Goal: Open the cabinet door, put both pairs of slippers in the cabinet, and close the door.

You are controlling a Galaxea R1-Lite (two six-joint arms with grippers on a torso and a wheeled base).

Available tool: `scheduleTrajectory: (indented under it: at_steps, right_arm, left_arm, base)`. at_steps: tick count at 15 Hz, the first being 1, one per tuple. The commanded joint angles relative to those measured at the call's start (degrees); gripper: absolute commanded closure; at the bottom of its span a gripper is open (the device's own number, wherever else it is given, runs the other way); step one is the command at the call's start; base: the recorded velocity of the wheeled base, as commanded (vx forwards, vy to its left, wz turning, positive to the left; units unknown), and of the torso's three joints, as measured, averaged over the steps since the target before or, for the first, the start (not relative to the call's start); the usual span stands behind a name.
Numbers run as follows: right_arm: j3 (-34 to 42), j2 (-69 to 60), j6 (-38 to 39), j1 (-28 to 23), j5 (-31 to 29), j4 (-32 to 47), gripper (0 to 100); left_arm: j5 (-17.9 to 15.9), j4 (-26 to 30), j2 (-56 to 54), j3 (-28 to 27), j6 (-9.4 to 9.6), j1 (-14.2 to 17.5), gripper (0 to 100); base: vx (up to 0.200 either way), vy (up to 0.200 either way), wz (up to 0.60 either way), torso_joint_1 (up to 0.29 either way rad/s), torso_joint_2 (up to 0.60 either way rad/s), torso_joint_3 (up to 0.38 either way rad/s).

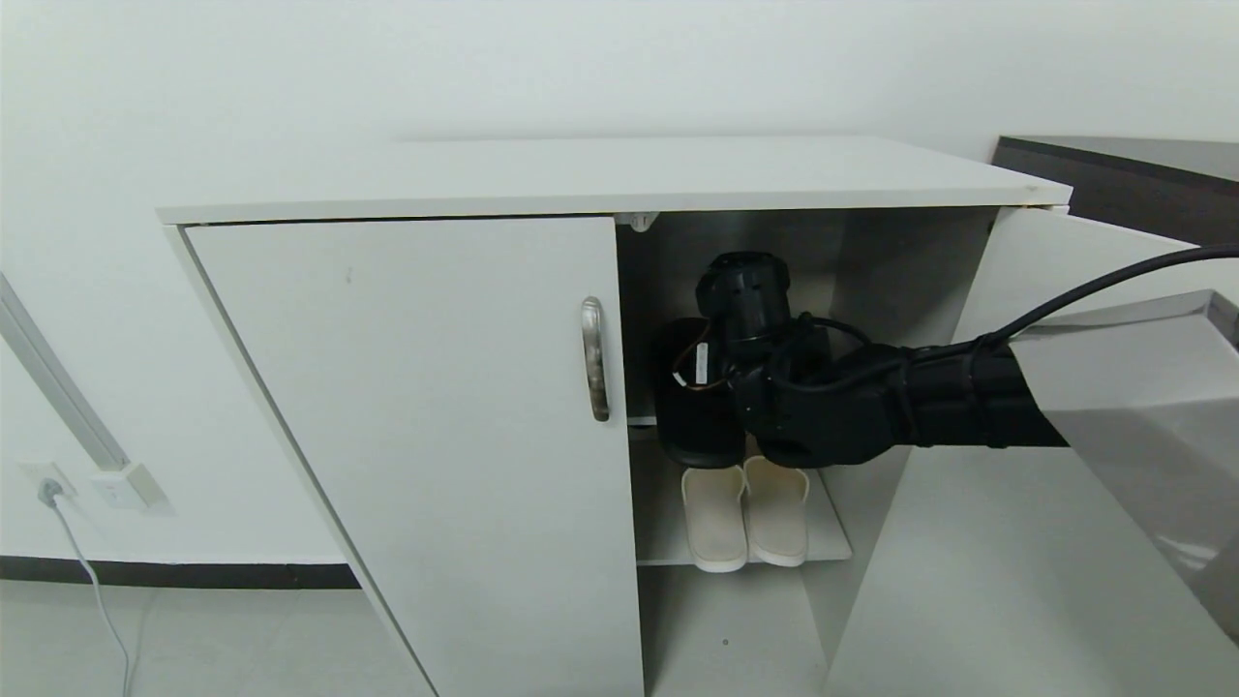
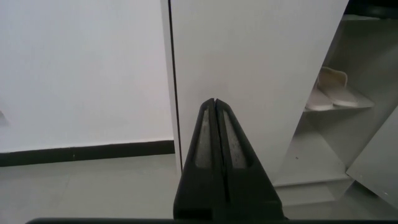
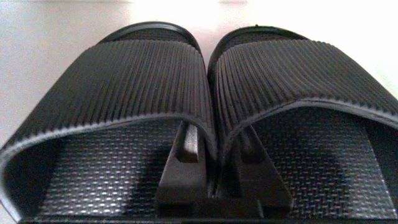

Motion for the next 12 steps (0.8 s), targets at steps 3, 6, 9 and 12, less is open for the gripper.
scheduleTrajectory:
  at_steps: [3,6,9,12]
  right_arm:
    - [-2.8,2.0,0.0,-1.1,0.0,0.1,100]
    - [-2.7,2.0,-0.2,-2.0,0.0,0.5,100]
    - [-2.4,1.8,0.1,-2.2,0.0,1.7,100]
    - [-2.3,1.7,0.1,-1.9,0.0,1.9,0]
  left_arm:
    - [0.1,0.0,0.1,0.0,0.01,0.0,100]
    - [0.0,0.0,0.1,0.0,0.01,0.0,100]
    - [0.0,0.0,0.1,0.0,0.01,0.0,100]
    - [0.1,0.0,0.1,0.0,0.01,0.0,100]
  base:
    - [0.000,0.000,0.00,0.000,0.00,0.000]
    - [0.000,0.000,0.00,0.000,0.00,0.000]
    - [0.000,0.000,0.00,0.000,0.00,0.000]
    - [0.000,0.000,0.00,0.000,0.00,0.000]
